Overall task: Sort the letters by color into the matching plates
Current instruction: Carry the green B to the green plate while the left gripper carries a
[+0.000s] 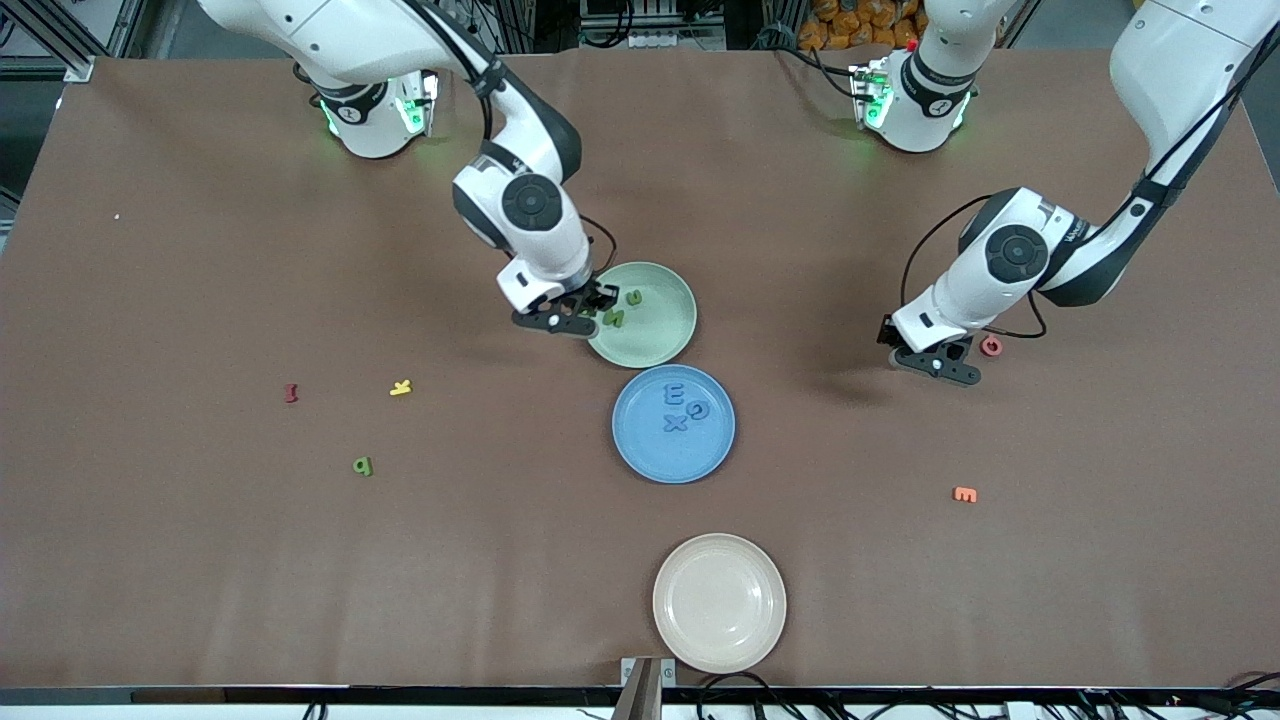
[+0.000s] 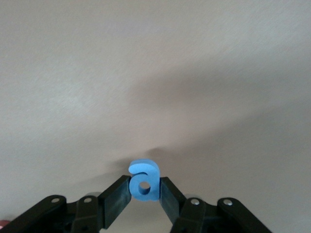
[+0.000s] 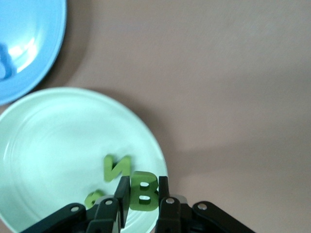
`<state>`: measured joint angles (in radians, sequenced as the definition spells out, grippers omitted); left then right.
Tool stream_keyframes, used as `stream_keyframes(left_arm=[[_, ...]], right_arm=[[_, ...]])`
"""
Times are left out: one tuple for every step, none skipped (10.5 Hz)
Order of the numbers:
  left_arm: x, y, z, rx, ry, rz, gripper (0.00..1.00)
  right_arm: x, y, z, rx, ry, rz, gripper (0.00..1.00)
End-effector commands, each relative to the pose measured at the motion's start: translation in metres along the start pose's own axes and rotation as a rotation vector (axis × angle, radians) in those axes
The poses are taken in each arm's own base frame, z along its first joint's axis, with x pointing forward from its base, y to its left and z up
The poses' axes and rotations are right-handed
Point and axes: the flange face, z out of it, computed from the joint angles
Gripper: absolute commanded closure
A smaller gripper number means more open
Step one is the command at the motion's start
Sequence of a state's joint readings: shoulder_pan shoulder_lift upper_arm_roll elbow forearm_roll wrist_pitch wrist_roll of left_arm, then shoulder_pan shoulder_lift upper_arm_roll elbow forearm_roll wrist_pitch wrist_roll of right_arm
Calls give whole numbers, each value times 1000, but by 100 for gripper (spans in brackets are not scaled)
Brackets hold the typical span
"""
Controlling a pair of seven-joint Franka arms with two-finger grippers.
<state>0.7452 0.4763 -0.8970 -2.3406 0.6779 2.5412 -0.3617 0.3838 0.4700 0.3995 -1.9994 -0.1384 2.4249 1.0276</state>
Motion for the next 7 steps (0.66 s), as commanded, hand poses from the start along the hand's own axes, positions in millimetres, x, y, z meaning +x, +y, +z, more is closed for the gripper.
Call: stream_keyframes(left_arm=[[23, 58, -13, -47, 22, -87, 100], [30, 70, -15, -70, 24, -117, 100], [40, 84, -17, -97, 30, -150, 100], [50, 106, -21, -113, 41, -179, 100], [58, 120, -22, -138, 42, -216, 100], [68, 137, -23, -166, 47, -253, 100], [80, 163, -27, -194, 54, -289, 100]], right_arm=[[-27, -31, 8, 9, -12, 38, 100], [-37, -37, 11, 6, -16, 44, 100], [-45, -44, 12, 10, -21, 37, 100], [-48, -48, 15, 9, -24, 45, 100], [-60, -58, 19, 9, -25, 43, 100], [-64, -66, 21, 14, -26, 55, 100], [-63, -68, 24, 14, -30, 59, 100]])
